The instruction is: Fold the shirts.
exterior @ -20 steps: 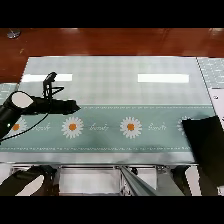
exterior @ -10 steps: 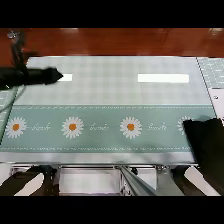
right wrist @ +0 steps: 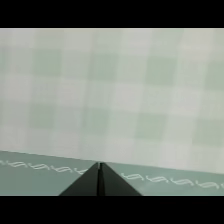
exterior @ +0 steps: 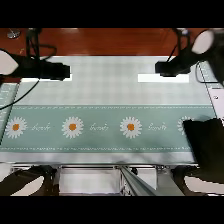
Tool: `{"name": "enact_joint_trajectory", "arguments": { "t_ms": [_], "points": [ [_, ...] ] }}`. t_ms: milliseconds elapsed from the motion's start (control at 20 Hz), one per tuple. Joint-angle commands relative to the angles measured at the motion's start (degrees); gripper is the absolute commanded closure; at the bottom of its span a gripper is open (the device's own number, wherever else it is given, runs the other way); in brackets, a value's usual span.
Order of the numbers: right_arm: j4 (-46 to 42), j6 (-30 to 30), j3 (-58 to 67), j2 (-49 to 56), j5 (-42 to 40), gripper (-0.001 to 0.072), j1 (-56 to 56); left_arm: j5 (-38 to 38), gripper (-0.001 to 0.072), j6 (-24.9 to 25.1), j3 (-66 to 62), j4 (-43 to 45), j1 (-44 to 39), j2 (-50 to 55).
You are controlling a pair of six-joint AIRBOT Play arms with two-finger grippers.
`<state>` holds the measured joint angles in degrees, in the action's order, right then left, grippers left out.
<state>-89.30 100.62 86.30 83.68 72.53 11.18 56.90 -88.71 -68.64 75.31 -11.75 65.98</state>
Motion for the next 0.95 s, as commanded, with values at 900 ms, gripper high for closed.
{"name": "enact_joint_trajectory", "arguments": {
  "t_ms": [900],
  "points": [
    [-11.7, 9.0, -9.0, 2.9, -0.2, 0.0681, 2.5, 3.6, 0.0687, -6.1, 5.6, 8.1, 3.1, 5.9]
  ]
}}
